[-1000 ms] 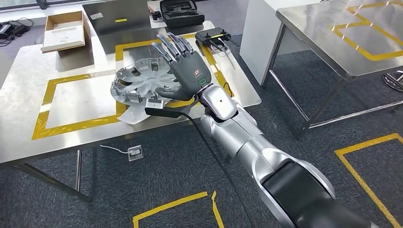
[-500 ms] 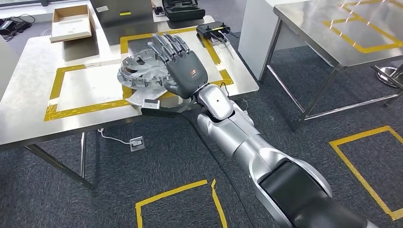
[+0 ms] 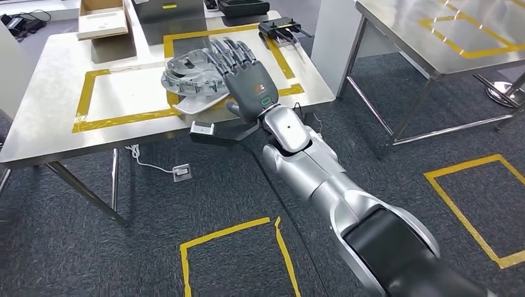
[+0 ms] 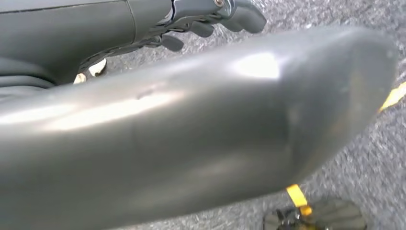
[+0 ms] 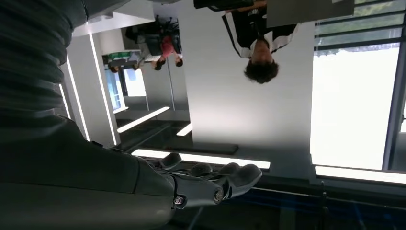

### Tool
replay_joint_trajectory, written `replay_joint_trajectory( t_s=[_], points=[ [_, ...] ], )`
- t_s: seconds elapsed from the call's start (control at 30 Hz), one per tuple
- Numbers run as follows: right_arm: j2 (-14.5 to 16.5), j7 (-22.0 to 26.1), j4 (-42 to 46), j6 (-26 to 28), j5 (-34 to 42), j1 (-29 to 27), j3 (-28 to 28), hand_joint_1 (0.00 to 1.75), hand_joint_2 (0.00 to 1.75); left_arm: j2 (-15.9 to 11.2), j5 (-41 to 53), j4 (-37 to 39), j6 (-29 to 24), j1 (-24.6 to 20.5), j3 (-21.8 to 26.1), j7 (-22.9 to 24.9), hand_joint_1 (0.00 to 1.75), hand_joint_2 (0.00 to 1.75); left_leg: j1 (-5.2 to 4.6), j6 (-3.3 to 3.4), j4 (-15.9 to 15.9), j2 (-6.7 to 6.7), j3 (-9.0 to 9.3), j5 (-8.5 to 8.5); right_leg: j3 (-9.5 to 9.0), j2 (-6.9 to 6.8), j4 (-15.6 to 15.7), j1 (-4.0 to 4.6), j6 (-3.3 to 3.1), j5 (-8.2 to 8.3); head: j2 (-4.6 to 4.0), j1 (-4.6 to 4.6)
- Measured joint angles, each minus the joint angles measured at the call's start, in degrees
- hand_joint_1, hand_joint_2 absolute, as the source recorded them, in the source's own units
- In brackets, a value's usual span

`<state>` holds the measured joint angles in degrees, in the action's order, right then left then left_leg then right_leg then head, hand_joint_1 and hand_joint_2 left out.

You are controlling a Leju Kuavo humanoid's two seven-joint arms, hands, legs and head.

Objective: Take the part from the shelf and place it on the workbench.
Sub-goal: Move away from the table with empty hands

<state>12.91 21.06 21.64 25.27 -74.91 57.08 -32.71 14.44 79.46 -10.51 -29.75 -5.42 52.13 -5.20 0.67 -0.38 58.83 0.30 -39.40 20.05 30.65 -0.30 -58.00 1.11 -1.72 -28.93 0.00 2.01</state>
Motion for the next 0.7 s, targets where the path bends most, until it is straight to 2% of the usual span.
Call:
replay_joint_trajectory(
  t_s=[0.03, 0.07, 0.1, 0.17, 0.2, 0.23, 0.27, 0.3, 0.33, 0.37, 0.4, 0.43, 0.5, 0.53, 0.57, 0.6, 0.67, 0.7],
  points=[
    [0.00, -0.28, -0.04, -0.37, -0.38, 0.22, -0.01, 0.00, 1.75, 0.05, -0.03, 0.02, -0.01, 0.16, 0.00, 0.07, 0.00, 0.00, 0.01, -0.29, 0.17, -0.06, -0.26, 0.53, 0.22, -0.04, 0.49, -0.17, -0.25, 0.86, 0.00, 0.03],
    [-0.01, -0.57, -0.09, -0.57, -0.67, 0.36, -0.01, 0.00, 1.75, 0.05, -0.09, 0.04, -0.01, 0.32, 0.00, 0.12, 0.00, 0.00, -0.01, -0.57, 1.24, -0.15, -0.76, 2.20, 0.60, -0.09, 1.00, -0.42, -0.46, 1.86, 0.00, -0.06],
    [0.00, -0.88, -0.14, -0.72, -0.85, 0.45, -0.01, 0.00, 1.75, 0.03, -0.16, 0.06, -0.02, 0.44, 0.00, 0.15, 0.00, 0.00, 0.03, -0.86, 3.53, -0.24, -1.47, 4.85, 1.18, -0.15, 1.38, -0.68, -0.56, 2.85, 0.00, -0.18],
    [-0.04, -1.51, -0.35, -1.04, -1.05, 0.52, -0.01, 0.00, 1.75, -0.01, -0.29, 0.07, -0.02, 0.51, 0.00, 0.17, 0.00, 0.00, 0.16, -1.54, 10.40, -0.29, -2.97, 10.42, 2.87, -0.17, 1.46, -0.89, -0.60, 4.42, 0.00, -0.37],
    [-0.08, -1.81, -0.51, -1.18, -1.08, 0.51, -0.01, 0.00, 1.75, -0.05, -0.33, 0.06, -0.02, 0.51, 0.00, 0.15, 0.00, 0.00, 0.28, -1.85, 13.51, -0.29, -3.26, 11.56, 3.81, -0.20, 1.41, -0.99, -0.47, 5.13, 0.00, -0.39],
    [-0.14, -2.05, -0.69, -1.30, -1.13, 0.49, 0.00, 0.00, 1.75, -0.13, -0.37, 0.06, -0.02, 0.51, 0.01, 0.10, 0.00, 0.00, 0.39, -2.11, 15.25, -0.28, -2.88, 11.33, 4.79, -0.25, 1.30, -1.11, -0.30, 5.82, 0.00, -0.39],
    [-0.23, -2.22, -0.84, -1.37, -1.18, 0.47, 0.00, 0.00, 1.75, -0.20, -0.39, 0.05, -0.02, 0.52, 0.01, 0.05, 0.00, 0.00, 0.52, -2.37, 15.13, -0.28, -1.58, 10.10, 5.80, -0.29, 1.10, -1.29, -0.05, 6.48, 0.00, -0.39],
    [-0.33, -2.33, -0.94, -1.42, -1.25, 0.47, -0.01, 0.00, 1.75, -0.26, -0.40, 0.04, -0.02, 0.52, 0.02, 0.00, 0.00, 0.00, 0.71, -2.64, 13.02, -0.26, 0.77, 8.65, 6.80, -0.32, 0.79, -1.51, 0.28, 7.09, 0.00, -0.40],
    [-0.44, -2.37, -0.99, -1.45, -1.33, 0.49, -0.01, 0.00, 1.75, -0.27, -0.40, 0.05, -0.02, 0.50, 0.02, -0.05, 0.00, 0.00, 0.84, -2.95, 9.48, -0.27, 3.65, 8.39, 7.76, -0.32, 0.39, -1.67, 0.69, 7.62, 0.00, -0.43],
    [-0.56, -2.39, -1.01, -1.47, -1.39, 0.51, -0.01, 0.00, 1.75, -0.26, -0.40, 0.04, -0.02, 0.48, 0.02, -0.10, 0.00, 0.00, 0.81, -2.83, 5.85, -0.39, 6.37, 8.77, 8.55, -0.32, -0.06, -1.74, 1.10, 8.06, 0.00, -0.49],
    [-0.66, -2.38, -1.01, -1.47, -1.43, 0.52, -0.01, 0.00, 1.75, -0.23, -0.40, 0.05, -0.03, 0.49, 0.02, -0.14, 0.00, 0.00, 0.77, -2.51, 3.09, -0.48, 8.11, 9.57, 9.07, -0.29, -0.41, -1.68, 1.50, 8.52, 0.00, -0.48],
    [-0.72, -2.38, -1.02, -1.47, -1.46, 0.54, -0.02, 0.00, 1.75, -0.21, -0.40, 0.06, -0.03, 0.51, 0.02, -0.17, 0.00, 0.00, 0.60, -1.95, 1.67, -0.60, 8.80, 10.40, 9.37, -0.24, -0.54, -1.60, 1.85, 9.05, 0.00, -0.50],
    [-0.90, -2.37, -1.08, -1.47, -1.51, 0.52, -0.04, 0.00, 1.75, -0.19, -0.40, 0.08, -0.04, 0.62, 0.02, -0.20, 0.00, 0.00, 0.47, -0.47, 1.54, -0.64, 8.22, 9.82, 9.63, -0.15, -0.36, -1.62, 2.49, 10.01, 0.00, -0.49],
    [-1.01, -2.38, -1.12, -1.48, -1.52, 0.52, -0.04, 0.00, 1.75, -0.17, -0.40, 0.09, -0.04, 0.63, 0.02, -0.19, 0.00, 0.00, 0.45, 0.14, 1.63, -0.59, 7.80, 9.31, 9.91, -0.11, -0.60, -1.75, 2.80, 9.62, 0.00, -0.54],
    [-1.14, -2.38, -1.16, -1.48, -1.52, 0.52, -0.05, 0.00, 1.75, -0.16, -0.40, 0.09, -0.04, 0.64, 0.02, -0.19, 0.00, 0.00, 0.49, 0.67, 1.59, -0.52, 7.26, 8.72, 10.43, -0.07, -1.74, -1.84, 3.11, 8.20, 0.00, -0.49],
    [-1.27, -2.38, -1.21, -1.49, -1.51, 0.52, -0.05, 0.00, 1.75, -0.15, -0.40, 0.09, -0.04, 0.64, 0.02, -0.20, 0.00, 0.00, 0.52, 1.09, 1.55, -0.44, 6.58, 8.06, 11.26, -0.03, -4.13, -1.90, 3.36, 5.79, 0.00, -0.42],
    [-1.40, -2.37, -1.30, -1.49, -1.51, 0.50, -0.05, 0.00, 1.75, -0.15, -0.40, 0.09, -0.04, 0.65, 0.02, -0.20, 0.00, 0.00, 0.36, 1.49, 1.59, -0.41, 4.92, 6.74, 13.41, 0.03, -11.73, -1.89, 3.67, 0.12, 0.00, -0.30],
    [-1.45, -2.37, -1.37, -1.49, -1.52, 0.45, -0.05, 0.00, 1.75, -0.14, -0.40, 0.10, -0.05, 0.67, 0.02, -0.20, 0.00, 0.00, 0.24, 1.60, 1.62, -0.40, 3.99, 6.04, 14.07, 0.03, -15.24, -1.83, 3.66, -1.57, 0.00, -0.29]
  ],
)
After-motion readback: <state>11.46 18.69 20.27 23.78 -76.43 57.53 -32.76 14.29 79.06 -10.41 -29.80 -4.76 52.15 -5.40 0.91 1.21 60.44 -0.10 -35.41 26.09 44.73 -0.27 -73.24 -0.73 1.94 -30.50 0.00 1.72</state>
